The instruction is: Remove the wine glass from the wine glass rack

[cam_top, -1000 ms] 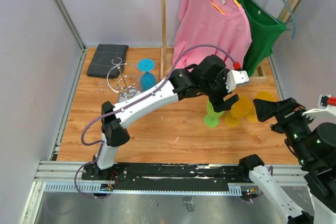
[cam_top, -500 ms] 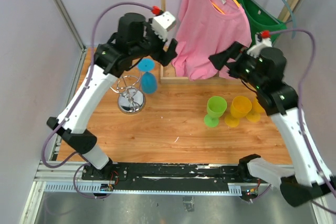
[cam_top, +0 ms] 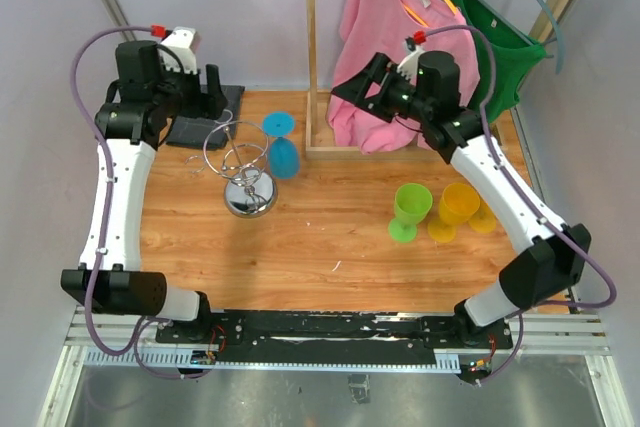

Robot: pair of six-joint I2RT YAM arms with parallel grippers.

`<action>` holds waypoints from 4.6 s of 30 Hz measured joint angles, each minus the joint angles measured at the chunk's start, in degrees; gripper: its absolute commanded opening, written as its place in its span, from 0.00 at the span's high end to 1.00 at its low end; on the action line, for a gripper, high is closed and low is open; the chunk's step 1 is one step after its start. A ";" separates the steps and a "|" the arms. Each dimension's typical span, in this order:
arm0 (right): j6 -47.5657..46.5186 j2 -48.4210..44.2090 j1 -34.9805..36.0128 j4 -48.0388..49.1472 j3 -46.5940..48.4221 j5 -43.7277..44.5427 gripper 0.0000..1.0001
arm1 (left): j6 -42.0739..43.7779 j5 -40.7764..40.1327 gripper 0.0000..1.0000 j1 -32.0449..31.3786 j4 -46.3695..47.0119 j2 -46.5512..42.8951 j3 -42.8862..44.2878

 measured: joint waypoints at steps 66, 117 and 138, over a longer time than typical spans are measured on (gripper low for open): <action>9.46 22.95 10.29 14.75 4.20 -7.23 0.73 | -3.32 6.14 0.01 12.81 1.92 -5.77 -11.39; 15.76 23.06 10.23 21.35 -0.26 -9.27 0.75 | -3.37 10.03 0.01 12.87 1.92 -5.77 -11.58; 20.48 23.37 9.46 28.79 -3.32 -10.47 0.99 | -3.37 10.88 0.01 12.87 1.92 -5.77 -11.65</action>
